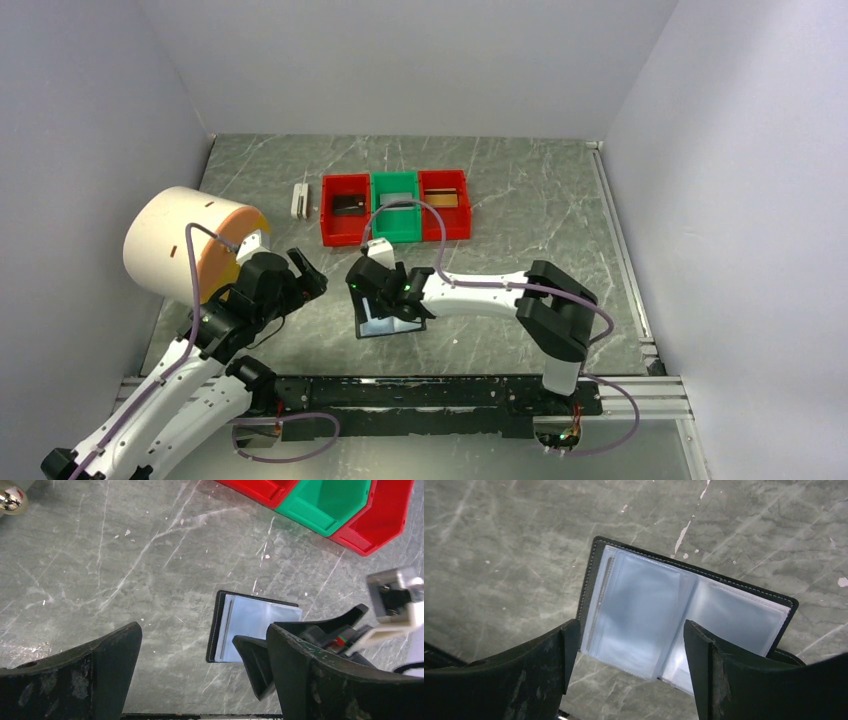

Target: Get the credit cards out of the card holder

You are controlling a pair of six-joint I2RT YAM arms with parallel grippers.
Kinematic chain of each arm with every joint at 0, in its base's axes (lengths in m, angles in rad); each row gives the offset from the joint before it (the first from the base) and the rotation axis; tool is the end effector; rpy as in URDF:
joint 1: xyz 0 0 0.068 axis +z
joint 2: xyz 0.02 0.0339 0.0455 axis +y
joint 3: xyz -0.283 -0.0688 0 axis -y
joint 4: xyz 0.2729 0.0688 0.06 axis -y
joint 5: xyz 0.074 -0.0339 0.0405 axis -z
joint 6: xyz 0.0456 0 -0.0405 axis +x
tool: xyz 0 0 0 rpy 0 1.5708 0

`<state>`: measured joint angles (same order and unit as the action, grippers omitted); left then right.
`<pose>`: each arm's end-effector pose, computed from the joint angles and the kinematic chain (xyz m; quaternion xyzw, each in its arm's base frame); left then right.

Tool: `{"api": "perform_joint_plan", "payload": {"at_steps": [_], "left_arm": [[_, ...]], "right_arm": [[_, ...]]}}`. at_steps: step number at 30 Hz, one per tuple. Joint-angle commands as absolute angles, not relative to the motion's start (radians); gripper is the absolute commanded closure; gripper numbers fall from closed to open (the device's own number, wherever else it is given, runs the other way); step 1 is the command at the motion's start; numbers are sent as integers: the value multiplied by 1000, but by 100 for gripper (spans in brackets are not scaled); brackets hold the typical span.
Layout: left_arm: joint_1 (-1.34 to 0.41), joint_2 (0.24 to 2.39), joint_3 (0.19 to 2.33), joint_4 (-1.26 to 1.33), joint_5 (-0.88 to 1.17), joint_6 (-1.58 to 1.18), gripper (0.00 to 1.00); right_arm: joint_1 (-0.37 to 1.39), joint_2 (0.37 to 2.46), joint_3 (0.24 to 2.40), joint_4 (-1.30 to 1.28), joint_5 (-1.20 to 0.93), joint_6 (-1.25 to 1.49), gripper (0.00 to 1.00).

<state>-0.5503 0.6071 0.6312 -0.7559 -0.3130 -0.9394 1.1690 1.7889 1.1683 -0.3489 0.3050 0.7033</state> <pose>0.1320 -0.0645 0.2631 -0.2367 0.8728 -0.1681 0.3923 0.1708 0.3670 0.1830 -0.1741 0.9290 0.1497 0.2904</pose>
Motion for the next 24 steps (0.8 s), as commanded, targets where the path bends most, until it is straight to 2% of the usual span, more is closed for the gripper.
{"api": "perform_joint_plan", "payload": {"at_steps": [1,10,24], "left_arm": [[-543,592,647,-773,-341,-942,0],[-543,581,645,-773,-335,-942,0],[-543,580,642,-772,-338,-946,0]], "right_arm": [[1180,1854,1207,-407,355,723,21],[1188,1910,1217,-428,370,728,23],[1206,1876,1238,-428,382,727,21]]}}
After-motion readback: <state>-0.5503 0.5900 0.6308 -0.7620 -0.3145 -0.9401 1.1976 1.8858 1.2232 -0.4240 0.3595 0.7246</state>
